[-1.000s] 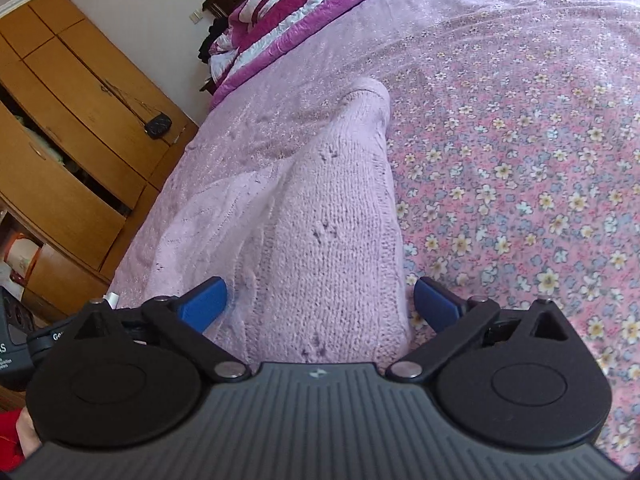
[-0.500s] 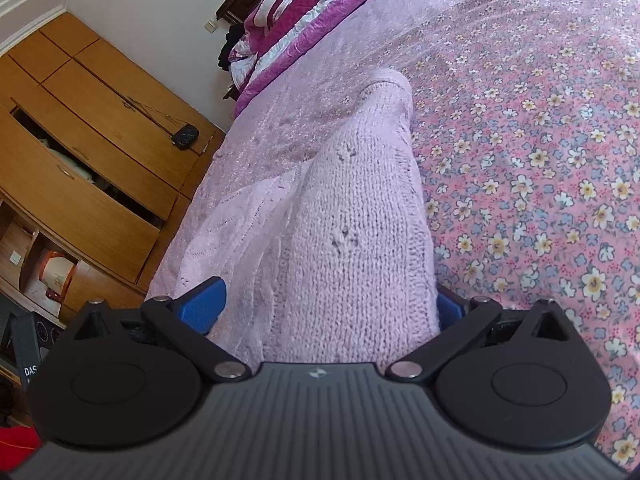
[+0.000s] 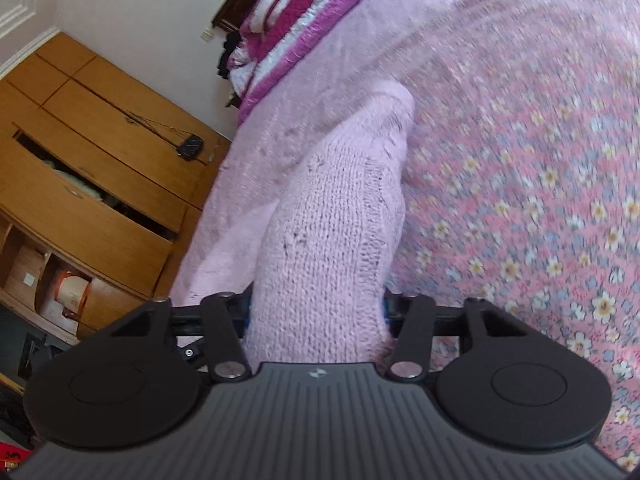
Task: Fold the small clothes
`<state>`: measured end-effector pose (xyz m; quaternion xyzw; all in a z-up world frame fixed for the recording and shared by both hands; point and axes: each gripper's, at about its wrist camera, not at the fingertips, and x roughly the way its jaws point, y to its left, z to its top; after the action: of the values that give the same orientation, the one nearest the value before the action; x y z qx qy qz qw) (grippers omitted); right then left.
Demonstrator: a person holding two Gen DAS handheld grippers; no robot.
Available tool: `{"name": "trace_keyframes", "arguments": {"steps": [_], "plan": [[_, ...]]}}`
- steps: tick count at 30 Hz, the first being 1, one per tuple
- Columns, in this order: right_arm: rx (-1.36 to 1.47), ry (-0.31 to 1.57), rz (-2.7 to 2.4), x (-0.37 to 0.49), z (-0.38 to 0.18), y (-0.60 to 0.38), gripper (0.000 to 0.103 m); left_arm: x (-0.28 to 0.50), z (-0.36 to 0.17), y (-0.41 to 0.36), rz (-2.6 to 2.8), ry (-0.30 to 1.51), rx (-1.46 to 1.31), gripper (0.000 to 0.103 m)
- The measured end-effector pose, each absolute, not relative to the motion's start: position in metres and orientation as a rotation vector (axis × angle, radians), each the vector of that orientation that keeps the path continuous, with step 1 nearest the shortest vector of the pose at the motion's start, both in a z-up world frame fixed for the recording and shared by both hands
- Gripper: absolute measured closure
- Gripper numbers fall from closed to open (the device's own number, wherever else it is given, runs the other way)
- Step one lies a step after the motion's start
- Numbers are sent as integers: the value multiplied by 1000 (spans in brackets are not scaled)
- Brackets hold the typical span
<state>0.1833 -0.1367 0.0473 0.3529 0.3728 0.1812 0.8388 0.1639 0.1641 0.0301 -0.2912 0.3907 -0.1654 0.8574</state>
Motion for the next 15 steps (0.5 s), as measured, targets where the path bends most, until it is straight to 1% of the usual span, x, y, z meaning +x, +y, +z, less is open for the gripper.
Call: {"name": "trace_keyframes", "arguments": {"steps": [6, 15], "plan": [[826, 769, 441, 172, 74, -149, 52, 154, 51, 159, -384, 813, -660, 64], [803, 701, 460, 122, 114, -180, 52, 116, 82, 127, -460, 759, -617, 64]]}}
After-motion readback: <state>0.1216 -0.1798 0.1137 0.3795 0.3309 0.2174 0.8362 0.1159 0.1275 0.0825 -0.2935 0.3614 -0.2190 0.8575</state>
